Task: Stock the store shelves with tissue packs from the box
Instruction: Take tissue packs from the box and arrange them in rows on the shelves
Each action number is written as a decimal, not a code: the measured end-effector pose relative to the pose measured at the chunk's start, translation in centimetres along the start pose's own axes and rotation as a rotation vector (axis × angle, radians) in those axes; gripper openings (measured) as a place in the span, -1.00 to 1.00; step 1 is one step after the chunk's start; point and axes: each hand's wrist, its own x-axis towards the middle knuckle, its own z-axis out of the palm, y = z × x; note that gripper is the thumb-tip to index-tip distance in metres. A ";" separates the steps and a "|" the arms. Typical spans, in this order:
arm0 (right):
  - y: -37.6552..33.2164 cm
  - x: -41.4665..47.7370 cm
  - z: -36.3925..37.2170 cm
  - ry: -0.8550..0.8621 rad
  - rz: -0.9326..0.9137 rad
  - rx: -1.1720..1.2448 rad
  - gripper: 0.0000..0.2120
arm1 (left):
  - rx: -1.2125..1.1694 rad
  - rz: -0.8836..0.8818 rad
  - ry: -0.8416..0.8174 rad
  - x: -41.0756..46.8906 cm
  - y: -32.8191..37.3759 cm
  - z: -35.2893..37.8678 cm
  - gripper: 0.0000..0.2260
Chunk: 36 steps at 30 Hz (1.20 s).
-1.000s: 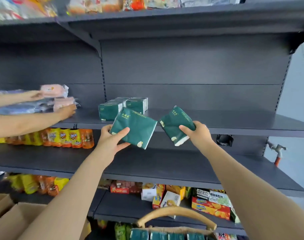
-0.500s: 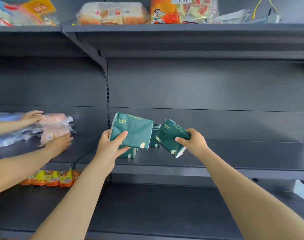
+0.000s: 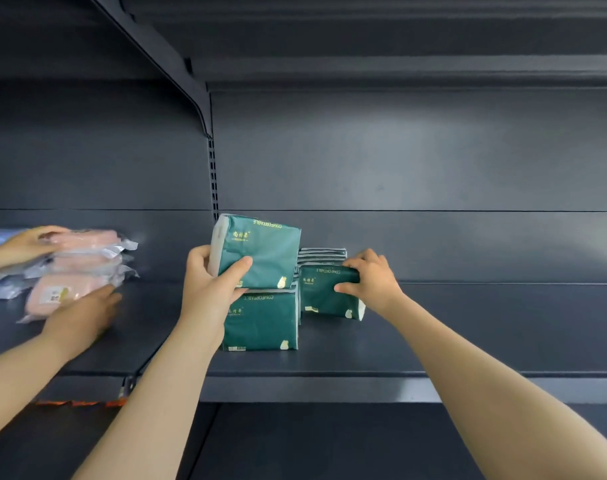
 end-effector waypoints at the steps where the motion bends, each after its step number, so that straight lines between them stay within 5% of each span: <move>1: 0.1 0.4 0.4 -0.004 -0.014 -0.054 -0.49 | -0.004 -0.004 0.000 0.2 -0.1 0.1 -0.76; 19: 1.1 2.7 1.7 -0.035 -0.074 -0.327 -0.44 | -0.056 -0.097 -0.006 0.1 -0.9 1.1 -0.73; 22: 0.5 1.3 0.5 0.069 -0.044 -0.128 -0.59 | -0.056 -0.115 -0.008 -1.1 -0.2 1.6 -0.73; 28: -3.1 -5.4 -2.2 0.089 0.183 0.921 -0.77 | -0.066 -0.144 -0.064 -4.0 0.3 2.9 -0.76; 32: -5.5 -9.3 -3.3 0.072 0.117 1.127 -0.80 | 0.051 -0.148 -0.145 -6.2 -0.6 3.9 -0.81; 36: -5.4 -9.7 -4.0 0.084 0.158 1.085 -0.81 | 0.352 -0.006 -0.223 -7.1 -1.2 3.9 -0.86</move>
